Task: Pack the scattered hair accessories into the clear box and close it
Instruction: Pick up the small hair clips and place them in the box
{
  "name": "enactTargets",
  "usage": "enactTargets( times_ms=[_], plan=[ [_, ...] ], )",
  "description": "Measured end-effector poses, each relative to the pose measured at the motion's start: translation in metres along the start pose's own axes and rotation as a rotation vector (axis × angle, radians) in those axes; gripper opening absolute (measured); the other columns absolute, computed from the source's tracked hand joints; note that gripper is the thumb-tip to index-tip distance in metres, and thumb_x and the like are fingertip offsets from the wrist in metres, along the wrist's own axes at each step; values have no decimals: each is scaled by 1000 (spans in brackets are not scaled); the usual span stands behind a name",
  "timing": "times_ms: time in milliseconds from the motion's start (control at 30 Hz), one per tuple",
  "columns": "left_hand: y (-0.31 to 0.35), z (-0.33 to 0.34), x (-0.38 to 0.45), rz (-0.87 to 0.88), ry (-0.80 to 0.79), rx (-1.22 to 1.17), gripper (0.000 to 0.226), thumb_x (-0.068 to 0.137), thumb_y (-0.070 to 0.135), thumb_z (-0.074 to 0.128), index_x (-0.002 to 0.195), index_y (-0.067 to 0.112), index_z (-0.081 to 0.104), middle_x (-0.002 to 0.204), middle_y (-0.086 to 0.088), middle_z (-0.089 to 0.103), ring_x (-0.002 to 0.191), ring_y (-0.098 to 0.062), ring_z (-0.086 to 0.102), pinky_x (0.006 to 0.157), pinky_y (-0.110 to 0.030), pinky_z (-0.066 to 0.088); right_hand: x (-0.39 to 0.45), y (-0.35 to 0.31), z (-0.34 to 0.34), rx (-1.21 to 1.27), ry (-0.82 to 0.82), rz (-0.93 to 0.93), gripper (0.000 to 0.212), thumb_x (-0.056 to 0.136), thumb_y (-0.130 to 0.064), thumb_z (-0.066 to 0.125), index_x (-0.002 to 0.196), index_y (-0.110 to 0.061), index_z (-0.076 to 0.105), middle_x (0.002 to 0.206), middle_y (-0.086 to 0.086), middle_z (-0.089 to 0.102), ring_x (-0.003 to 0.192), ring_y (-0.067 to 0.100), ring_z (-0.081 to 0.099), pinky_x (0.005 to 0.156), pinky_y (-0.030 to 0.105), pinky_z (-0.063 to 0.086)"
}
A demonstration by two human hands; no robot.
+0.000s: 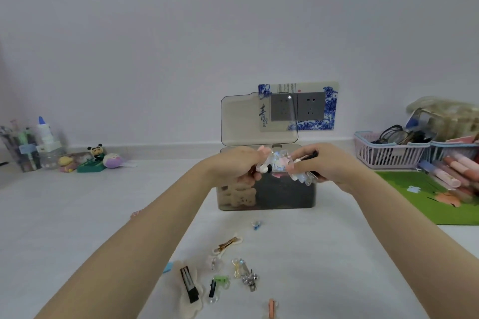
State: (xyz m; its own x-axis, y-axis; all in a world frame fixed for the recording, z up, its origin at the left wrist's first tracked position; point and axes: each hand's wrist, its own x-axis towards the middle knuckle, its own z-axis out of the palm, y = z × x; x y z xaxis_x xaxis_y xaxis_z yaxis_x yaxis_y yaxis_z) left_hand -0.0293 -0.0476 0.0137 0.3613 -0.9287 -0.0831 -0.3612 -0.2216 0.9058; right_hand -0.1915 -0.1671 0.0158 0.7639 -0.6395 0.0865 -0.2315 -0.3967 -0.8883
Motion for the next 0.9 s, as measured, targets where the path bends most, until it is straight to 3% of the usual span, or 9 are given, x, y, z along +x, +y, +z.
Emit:
enactTargets(
  times_ms=[67, 133, 200, 267, 400, 533, 733, 833, 900],
  plan=[
    [10, 2, 10, -39, -21, -152, 30, 98, 38, 44, 87, 11, 50, 77, -8, 53, 62, -15, 46, 63, -25, 38, 6, -1, -5, 9, 28, 12, 22, 72, -13, 78, 92, -12, 70, 60, -1, 55, 49, 10, 42, 47, 20, 33],
    [19, 3, 18, -41, -31, -247, 23, 99, 29, 45, 95, 7, 51, 80, -11, 60, 54, -10, 51, 54, -20, 38, 14, -1, -11, 25, 61, 19, 23, 72, -11, 77, 93, -10, 70, 62, 1, 52, 51, 12, 39, 47, 21, 31],
    [21, -1, 28, -34, -17, -291, 21, 99, 24, 47, 97, 3, 50, 79, -12, 62, 49, -9, 51, 41, -15, 36, 21, 0, -15, 41, 78, 14, 23, 71, -11, 78, 92, -10, 70, 61, 1, 50, 50, 13, 37, 46, 21, 30],
    [22, -7, 43, -28, 20, -263, 20, 98, 21, 49, 98, 1, 51, 74, -9, 64, 49, -9, 55, 38, -15, 37, 28, 2, -18, 31, 96, 3, 23, 71, -12, 78, 92, -11, 70, 60, 0, 50, 50, 12, 38, 44, 20, 31],
    [23, -17, 67, -57, 32, -39, 29, 100, 22, 46, 115, -1, 54, 80, -5, 62, 56, -7, 61, 46, -17, 43, 44, 7, -18, 13, 119, -16, 23, 72, -13, 78, 93, -12, 69, 66, 0, 53, 56, 13, 43, 46, 19, 35],
    [24, -15, 82, -63, -49, 181, 17, 101, 11, 40, 106, 1, 54, 81, -6, 59, 66, -9, 60, 53, -16, 50, 61, 17, -16, -51, 141, -35, 23, 71, -15, 79, 92, -11, 70, 67, 0, 55, 56, 12, 47, 50, 20, 37],
    [13, -2, 110, 49, -62, 492, 23, 87, 8, 65, 110, 6, 69, 77, -14, 64, 67, -18, 58, 78, -32, 58, 76, 29, -22, -51, 214, -48, 20, 71, -15, 79, 90, -13, 71, 63, -4, 55, 53, 8, 46, 50, 17, 35],
    [13, 3, 121, 108, -55, 559, 32, 79, 9, 74, 111, 11, 72, 77, 3, 69, 65, -13, 58, 76, -29, 56, 79, 33, -26, -16, 239, -60, 19, 71, -14, 79, 88, -16, 70, 62, -4, 54, 50, 7, 46, 50, 17, 35],
    [11, 7, 126, 150, -55, 627, 32, 77, 9, 75, 109, 12, 73, 85, 2, 73, 70, -11, 59, 75, -28, 55, 82, 36, -29, -20, 241, -54, 19, 72, -14, 79, 88, -16, 70, 62, -4, 53, 50, 7, 45, 50, 18, 35]
  ],
)
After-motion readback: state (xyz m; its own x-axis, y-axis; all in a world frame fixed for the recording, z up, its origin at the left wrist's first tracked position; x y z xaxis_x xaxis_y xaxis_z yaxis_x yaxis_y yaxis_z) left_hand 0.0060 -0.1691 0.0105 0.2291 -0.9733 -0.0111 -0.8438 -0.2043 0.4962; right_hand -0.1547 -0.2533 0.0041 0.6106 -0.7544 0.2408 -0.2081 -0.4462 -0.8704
